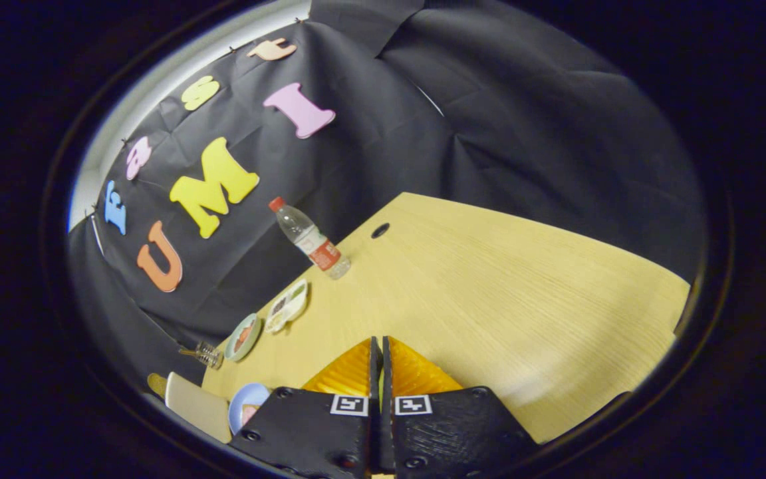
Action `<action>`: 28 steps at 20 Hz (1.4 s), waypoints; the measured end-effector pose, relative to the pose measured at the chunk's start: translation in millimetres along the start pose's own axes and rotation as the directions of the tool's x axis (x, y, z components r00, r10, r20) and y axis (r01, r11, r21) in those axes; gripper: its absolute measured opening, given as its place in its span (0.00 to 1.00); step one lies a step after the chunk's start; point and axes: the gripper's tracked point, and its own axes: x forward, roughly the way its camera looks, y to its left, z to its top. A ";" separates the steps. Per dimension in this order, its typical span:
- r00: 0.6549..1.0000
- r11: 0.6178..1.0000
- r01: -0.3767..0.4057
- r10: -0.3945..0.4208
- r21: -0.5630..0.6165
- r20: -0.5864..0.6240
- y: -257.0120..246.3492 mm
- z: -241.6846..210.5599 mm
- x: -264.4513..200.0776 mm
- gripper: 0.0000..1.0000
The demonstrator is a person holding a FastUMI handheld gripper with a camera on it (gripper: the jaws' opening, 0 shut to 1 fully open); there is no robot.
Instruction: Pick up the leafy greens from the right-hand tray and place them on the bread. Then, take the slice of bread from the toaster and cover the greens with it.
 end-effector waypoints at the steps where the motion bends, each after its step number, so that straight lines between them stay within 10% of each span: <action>1: 1.000 1.000 -0.019 0.020 -0.005 0.018 11.3 3.1 -7.6 0.00; 13: 0.967 0.969 -0.238 0.243 -0.070 0.071 165.1 -33.7 -61.6 0.00; 28: 0.929 0.927 -0.368 0.370 0.070 -0.021 291.8 -171.2 -14.3 0.00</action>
